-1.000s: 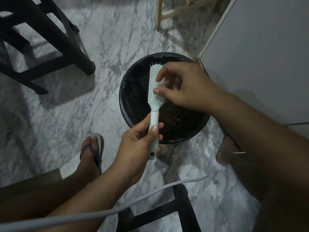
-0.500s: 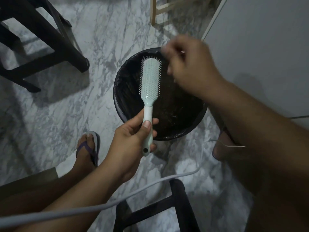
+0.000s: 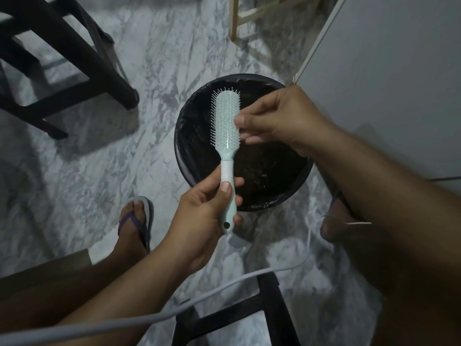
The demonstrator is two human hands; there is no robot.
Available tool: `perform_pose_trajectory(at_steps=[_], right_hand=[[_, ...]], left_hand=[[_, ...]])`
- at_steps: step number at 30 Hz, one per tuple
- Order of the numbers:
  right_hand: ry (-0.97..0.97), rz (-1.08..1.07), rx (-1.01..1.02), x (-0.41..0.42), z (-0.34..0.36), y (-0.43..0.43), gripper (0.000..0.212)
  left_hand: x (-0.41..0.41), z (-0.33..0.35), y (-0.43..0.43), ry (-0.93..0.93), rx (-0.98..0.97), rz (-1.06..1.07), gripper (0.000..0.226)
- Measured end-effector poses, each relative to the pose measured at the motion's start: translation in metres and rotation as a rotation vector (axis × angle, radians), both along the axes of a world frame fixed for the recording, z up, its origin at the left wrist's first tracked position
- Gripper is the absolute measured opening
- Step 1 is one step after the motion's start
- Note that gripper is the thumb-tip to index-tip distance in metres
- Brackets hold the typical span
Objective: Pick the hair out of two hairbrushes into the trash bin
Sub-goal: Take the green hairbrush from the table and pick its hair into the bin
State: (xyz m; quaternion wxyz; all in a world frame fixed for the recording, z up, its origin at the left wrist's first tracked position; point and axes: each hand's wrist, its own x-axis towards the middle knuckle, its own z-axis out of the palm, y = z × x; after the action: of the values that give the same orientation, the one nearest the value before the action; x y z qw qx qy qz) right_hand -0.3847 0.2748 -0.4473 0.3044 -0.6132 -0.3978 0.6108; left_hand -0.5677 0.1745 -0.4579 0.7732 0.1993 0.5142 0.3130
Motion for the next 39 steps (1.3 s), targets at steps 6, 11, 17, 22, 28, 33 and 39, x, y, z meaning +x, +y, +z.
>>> perform_pose_trajectory(at_steps=[6,11,17,22,28,33,39], right_hand=[[-0.175,0.02,0.157,0.005,0.008,0.005,0.015],[-0.167,-0.243,0.196,0.006,0.004,0.012,0.011],[-0.606,0.168,0.617,0.008,0.011,0.005,0.013],[-0.779,0.422,0.608,-0.006,0.008,-0.005,0.026],[-0.86,0.381,0.646,-0.011,0.004,-0.003,0.019],[-0.322,-0.147,0.478,0.0,0.01,0.005,0.017],[0.021,-0.066,0.062,-0.007,0.001,-0.003,0.026]], left_hand=[[-0.002,0.004,0.007,0.032,0.084,-0.009,0.05],[-0.003,0.005,0.012,0.06,0.091,0.02,0.041],[-0.003,0.002,0.007,0.109,0.087,-0.013,0.044],[-0.003,-0.002,0.002,0.251,0.128,-0.058,0.047],[-0.002,-0.001,0.002,0.232,0.125,-0.064,0.046],[0.002,0.003,0.005,0.02,0.009,0.008,0.04],[0.002,0.004,0.009,-0.085,-0.031,0.044,0.038]])
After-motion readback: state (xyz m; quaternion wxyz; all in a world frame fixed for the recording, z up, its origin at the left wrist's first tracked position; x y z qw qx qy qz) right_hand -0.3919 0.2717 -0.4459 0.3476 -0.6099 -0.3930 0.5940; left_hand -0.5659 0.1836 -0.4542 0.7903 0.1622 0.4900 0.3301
